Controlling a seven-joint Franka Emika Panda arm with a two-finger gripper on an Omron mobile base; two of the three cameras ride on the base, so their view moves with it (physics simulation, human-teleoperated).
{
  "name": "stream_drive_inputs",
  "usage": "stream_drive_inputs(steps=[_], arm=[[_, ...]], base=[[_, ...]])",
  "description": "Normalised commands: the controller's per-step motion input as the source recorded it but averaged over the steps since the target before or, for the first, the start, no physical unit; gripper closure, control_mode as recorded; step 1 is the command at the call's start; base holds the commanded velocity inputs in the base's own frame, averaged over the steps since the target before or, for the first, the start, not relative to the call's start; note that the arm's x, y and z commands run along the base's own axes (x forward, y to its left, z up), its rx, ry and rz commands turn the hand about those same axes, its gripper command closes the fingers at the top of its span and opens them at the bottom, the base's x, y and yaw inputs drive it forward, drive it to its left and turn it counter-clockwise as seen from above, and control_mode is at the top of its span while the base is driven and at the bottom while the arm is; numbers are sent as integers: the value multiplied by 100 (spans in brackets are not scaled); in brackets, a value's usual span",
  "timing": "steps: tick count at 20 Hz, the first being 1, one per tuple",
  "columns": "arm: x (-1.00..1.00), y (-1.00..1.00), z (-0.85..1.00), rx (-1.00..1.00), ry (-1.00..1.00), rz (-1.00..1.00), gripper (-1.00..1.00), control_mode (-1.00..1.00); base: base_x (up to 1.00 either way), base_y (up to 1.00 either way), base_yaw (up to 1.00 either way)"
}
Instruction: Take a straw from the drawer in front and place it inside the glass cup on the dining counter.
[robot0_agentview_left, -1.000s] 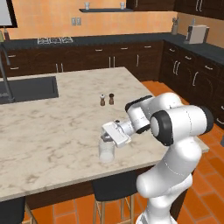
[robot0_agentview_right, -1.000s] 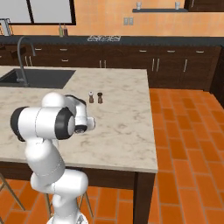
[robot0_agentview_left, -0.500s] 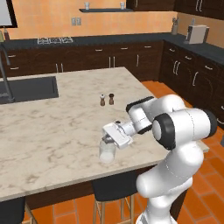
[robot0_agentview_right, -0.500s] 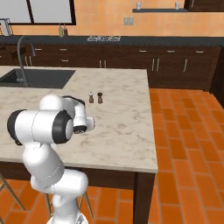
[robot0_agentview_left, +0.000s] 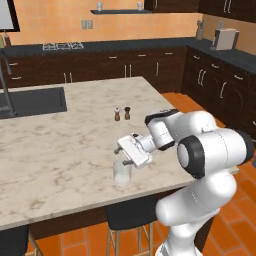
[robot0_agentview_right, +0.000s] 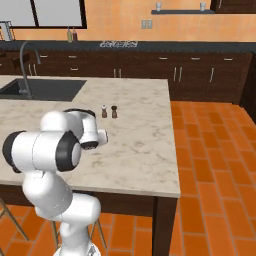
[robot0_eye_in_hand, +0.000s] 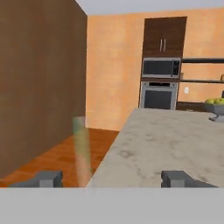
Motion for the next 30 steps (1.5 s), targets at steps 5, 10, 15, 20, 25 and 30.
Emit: stream_drive_inputs(steps=[5,10,15,20,25,30], arm=[[0,-1,65,0,-19,0,-100,-100],[-7,-3,85,-3,-29,0,-100,-100],[-53,0,63,-36,-51,0,-100,-100],[-75,0,40,-56,-57,0,-100,-100],[-64,0,45,-50,-40,0,-100,-100],[-70,-6,62,-31,-13,0,-100,-100]], base=[[0,0,0],[0,0,0],[0,0,0],[0,0,0],[0,0,0],[0,0,0]])
